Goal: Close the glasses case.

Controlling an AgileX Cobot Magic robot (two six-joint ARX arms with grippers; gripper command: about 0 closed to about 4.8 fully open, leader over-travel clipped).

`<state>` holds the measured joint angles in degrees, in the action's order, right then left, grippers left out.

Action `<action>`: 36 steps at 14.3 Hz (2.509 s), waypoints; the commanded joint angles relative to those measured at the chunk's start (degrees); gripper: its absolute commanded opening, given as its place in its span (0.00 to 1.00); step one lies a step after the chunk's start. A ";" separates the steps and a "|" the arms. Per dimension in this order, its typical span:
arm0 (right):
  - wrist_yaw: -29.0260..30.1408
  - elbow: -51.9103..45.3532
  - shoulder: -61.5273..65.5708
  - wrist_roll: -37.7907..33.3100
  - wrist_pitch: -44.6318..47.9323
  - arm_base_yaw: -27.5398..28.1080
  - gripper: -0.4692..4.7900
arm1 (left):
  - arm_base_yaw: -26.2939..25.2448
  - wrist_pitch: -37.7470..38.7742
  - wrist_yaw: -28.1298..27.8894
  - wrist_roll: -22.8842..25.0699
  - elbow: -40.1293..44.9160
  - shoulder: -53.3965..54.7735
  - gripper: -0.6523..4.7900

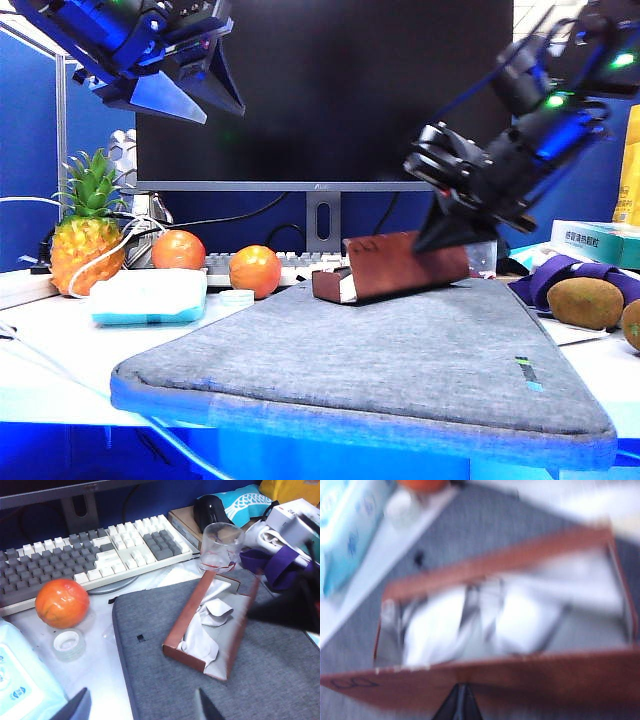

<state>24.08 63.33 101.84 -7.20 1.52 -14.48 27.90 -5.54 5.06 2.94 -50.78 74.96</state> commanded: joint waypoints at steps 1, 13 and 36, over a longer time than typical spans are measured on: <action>0.66 4.98 3.89 -0.26 1.22 -0.24 0.08 | 0.02 -0.96 0.09 0.02 -0.31 1.25 0.63; 3.69 18.25 -9.99 1.88 -0.35 0.70 0.08 | -7.67 0.92 -4.59 11.52 -0.50 -14.93 0.63; -20.31 -63.21 -86.16 -5.92 10.40 0.70 0.08 | -21.11 24.65 -0.76 -4.92 44.92 -74.71 0.63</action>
<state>3.86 0.60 15.75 -12.16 11.14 -13.80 6.83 18.83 3.88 -1.63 -6.35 0.32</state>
